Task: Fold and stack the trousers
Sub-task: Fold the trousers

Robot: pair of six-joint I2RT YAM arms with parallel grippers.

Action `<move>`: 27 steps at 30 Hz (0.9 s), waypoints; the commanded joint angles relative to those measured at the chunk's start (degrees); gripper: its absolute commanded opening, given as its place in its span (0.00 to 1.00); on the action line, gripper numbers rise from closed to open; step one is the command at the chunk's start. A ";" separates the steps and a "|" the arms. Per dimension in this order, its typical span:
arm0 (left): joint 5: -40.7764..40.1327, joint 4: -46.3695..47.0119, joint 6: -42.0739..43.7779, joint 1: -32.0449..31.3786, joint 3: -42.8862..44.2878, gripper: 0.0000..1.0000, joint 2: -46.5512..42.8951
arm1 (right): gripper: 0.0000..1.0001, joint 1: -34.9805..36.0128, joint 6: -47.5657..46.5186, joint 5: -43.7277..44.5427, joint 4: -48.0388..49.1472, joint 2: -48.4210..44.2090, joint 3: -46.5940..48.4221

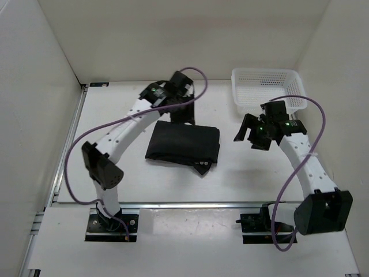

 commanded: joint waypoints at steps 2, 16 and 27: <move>-2.67 1.04 1.45 4.99 -7.17 0.52 -9.75 | 0.83 -0.10 0.97 -17.27 9.97 9.79 0.32; 1.00 9.80 3.38 19.65 -37.56 0.83 -16.08 | 0.56 10.44 4.41 -17.86 18.70 27.21 1.64; 3.92 11.67 5.23 22.31 -39.44 0.75 -15.65 | 0.00 15.54 5.02 -12.59 16.33 27.66 4.63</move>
